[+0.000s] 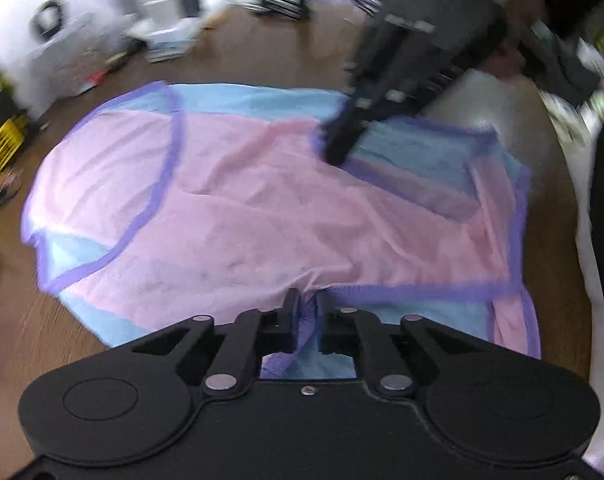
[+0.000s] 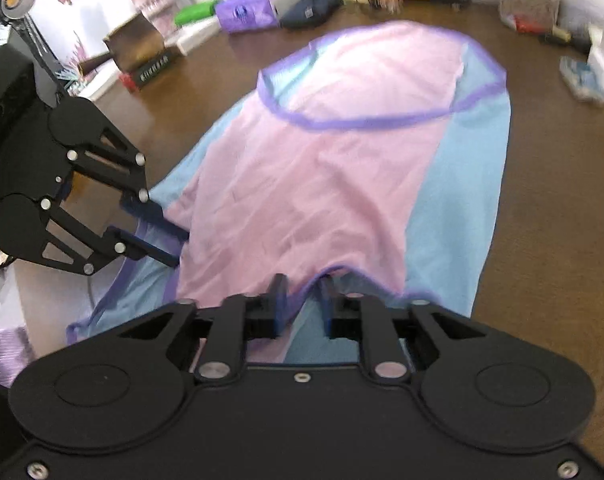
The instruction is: Fold clothes
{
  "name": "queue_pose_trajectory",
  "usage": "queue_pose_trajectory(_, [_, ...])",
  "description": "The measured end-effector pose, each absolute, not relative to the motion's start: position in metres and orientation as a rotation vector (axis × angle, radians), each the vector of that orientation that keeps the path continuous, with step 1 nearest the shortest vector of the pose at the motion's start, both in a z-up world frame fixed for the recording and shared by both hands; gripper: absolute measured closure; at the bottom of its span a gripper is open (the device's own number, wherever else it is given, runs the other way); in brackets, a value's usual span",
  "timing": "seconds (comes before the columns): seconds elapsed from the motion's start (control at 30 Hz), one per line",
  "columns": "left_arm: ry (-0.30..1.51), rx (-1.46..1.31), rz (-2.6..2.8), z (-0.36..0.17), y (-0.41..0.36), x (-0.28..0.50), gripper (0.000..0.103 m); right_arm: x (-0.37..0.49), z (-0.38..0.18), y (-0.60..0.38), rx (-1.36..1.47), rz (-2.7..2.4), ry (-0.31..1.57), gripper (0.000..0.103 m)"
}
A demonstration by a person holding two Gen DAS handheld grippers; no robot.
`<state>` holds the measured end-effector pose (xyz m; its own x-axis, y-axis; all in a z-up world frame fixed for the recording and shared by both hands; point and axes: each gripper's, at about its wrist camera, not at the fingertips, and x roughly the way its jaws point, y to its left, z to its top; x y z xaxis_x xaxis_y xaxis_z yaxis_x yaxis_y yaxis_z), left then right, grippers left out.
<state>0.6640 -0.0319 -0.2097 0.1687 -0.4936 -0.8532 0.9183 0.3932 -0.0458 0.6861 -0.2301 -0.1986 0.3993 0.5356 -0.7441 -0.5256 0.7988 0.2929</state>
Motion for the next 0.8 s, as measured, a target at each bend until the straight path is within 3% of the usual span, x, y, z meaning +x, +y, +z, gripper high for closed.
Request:
queue_pose_trajectory(0.23, [0.999, 0.288, -0.891, -0.21, -0.011, 0.686, 0.095, 0.689, -0.186, -0.241, 0.026, 0.581, 0.882, 0.098])
queue_pose_trajectory(0.3, [1.015, 0.286, -0.86, -0.214, -0.012, 0.685, 0.095, 0.691, -0.192, -0.235, -0.032, 0.556, 0.917, 0.088])
queue_pose_trajectory(0.33, [1.019, 0.28, -0.845, -0.215, -0.013, 0.685, 0.095, 0.692, -0.194, -0.234, -0.049, 0.554, 0.934, 0.077])
queue_pose_trajectory(0.47, [1.026, 0.211, -0.767, -0.216, -0.009, 0.684, 0.094, 0.681, -0.189, -0.244, -0.064, 0.584, 0.98, 0.068])
queue_pose_trajectory(0.8, [1.003, 0.104, -0.646, -0.216, -0.013, 0.696, 0.094, 0.678, -0.201, -0.247, 0.107, 0.62, 1.024, 0.068])
